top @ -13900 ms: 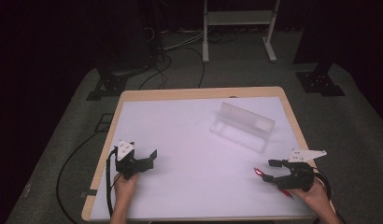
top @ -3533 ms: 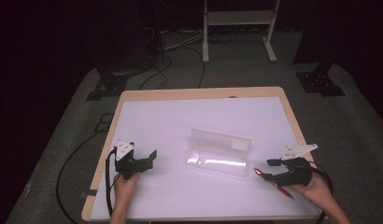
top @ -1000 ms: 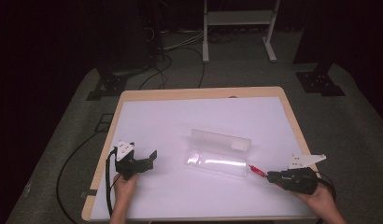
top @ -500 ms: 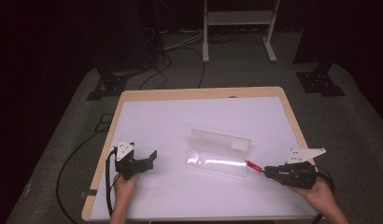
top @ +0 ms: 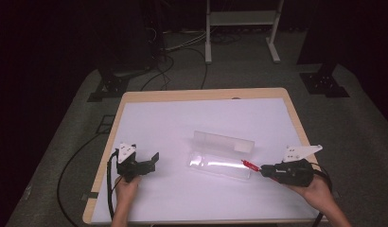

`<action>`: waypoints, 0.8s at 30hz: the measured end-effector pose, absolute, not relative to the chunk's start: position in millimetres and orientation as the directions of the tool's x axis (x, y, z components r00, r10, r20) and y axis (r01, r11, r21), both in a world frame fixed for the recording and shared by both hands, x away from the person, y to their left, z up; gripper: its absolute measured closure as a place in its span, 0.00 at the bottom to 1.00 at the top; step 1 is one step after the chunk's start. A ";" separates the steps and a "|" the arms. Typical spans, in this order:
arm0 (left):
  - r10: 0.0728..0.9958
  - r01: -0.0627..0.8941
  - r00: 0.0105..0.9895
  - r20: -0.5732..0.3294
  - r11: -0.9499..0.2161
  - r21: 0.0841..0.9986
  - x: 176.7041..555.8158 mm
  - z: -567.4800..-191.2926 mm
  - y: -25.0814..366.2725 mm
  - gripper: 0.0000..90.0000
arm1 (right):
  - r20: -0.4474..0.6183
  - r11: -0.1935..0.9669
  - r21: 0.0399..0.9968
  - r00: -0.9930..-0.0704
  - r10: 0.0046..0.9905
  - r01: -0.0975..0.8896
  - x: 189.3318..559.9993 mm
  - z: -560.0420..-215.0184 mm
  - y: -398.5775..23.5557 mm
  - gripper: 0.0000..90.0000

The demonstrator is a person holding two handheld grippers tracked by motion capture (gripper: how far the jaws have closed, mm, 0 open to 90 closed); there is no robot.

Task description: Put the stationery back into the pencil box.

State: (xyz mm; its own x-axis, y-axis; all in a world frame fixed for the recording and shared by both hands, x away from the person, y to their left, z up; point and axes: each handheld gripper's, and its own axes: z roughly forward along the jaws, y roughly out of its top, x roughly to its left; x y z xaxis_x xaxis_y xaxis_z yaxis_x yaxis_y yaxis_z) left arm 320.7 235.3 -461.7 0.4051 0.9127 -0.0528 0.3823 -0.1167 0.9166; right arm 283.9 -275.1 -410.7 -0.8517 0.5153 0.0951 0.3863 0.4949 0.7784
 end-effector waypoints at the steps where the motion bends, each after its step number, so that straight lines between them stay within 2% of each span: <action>1: 0.913 0.382 0.405 -0.053 -0.116 0.917 320.7 -461.7 235.4 0.00 | 0.096 0.494 0.779 -0.852 0.514 0.386 284.4 -410.1 -273.8 0.88; 24: 0.912 0.381 0.406 -0.051 -0.118 0.917 320.6 -461.7 235.2 0.00 | 0.065 0.534 0.778 -0.888 0.455 0.330 306.2 -399.0 -238.6 0.88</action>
State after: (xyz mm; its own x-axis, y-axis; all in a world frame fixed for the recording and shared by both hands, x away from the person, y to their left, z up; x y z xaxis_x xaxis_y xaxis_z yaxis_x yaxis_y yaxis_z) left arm 320.6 235.2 -461.7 0.4063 0.9123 -0.0511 0.3805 -0.1181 0.9172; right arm 306.2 -238.6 -399.0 -0.8882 0.4548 0.0646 0.3300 0.5339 0.7785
